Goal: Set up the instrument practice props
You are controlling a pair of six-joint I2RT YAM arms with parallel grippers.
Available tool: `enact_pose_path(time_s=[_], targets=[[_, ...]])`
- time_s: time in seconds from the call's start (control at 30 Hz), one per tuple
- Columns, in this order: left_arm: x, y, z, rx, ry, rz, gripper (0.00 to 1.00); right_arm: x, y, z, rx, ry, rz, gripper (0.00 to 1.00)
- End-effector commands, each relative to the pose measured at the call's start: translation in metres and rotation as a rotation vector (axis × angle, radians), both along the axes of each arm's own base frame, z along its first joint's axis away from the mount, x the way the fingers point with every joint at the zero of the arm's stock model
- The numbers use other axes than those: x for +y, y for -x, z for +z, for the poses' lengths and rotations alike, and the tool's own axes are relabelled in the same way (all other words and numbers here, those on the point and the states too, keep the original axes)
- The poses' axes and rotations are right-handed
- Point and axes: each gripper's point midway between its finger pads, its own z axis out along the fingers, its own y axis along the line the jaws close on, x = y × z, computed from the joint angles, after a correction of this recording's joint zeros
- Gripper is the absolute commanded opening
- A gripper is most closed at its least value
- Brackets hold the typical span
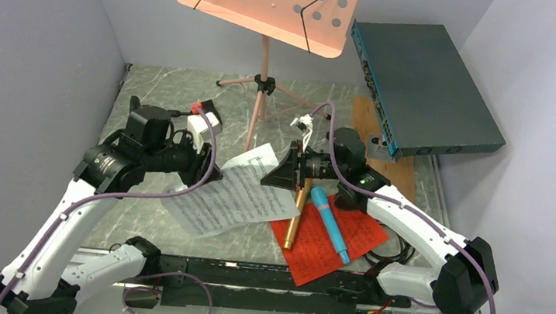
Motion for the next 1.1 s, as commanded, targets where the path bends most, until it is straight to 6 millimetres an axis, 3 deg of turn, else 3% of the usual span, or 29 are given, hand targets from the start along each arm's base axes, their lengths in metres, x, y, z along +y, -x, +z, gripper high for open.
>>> enact_pose_path(time_s=[0.0, 0.1, 0.23, 0.37, 0.47, 0.53, 0.77, 0.93, 1.07], targets=[[-0.006, 0.004, 0.023, -0.072, 0.075, -0.028, 0.46, -0.006, 0.000, 0.024, -0.109, -0.041, -0.019, 0.00], [-0.007, 0.009, 0.038, -0.089, 0.123, -0.016, 0.82, -0.007, 0.004, 0.026, -0.152, -0.024, 0.012, 0.00], [0.000, 0.013, 0.067, -0.103, 0.189, 0.069, 0.98, -0.010, 0.025, 0.030, -0.198, -0.025, 0.146, 0.00], [0.000, 0.013, 0.089, -0.094, 0.254, 0.125, 0.99, -0.010, 0.056, 0.033, -0.259, -0.020, 0.292, 0.00], [-0.009, 0.015, 0.088, -0.019, 0.274, 0.094, 0.99, -0.011, 0.070, 0.035, -0.295, -0.015, 0.344, 0.00], [-0.023, 0.028, 0.086, 0.042, 0.300, -0.022, 1.00, -0.013, 0.077, 0.036, -0.301, -0.022, 0.371, 0.00], [-0.047, 0.069, 0.080, 0.166, 0.403, -0.357, 0.99, -0.011, 0.088, 0.037, -0.308, -0.025, 0.392, 0.00], [-0.050, 0.064, 0.067, 0.208, 0.385, -0.368, 0.99, -0.009, 0.096, 0.038, -0.316, -0.025, 0.430, 0.00], [-0.054, 0.064, 0.056, 0.277, 0.374, -0.397, 0.92, -0.007, 0.095, 0.039, -0.328, -0.023, 0.426, 0.00]])
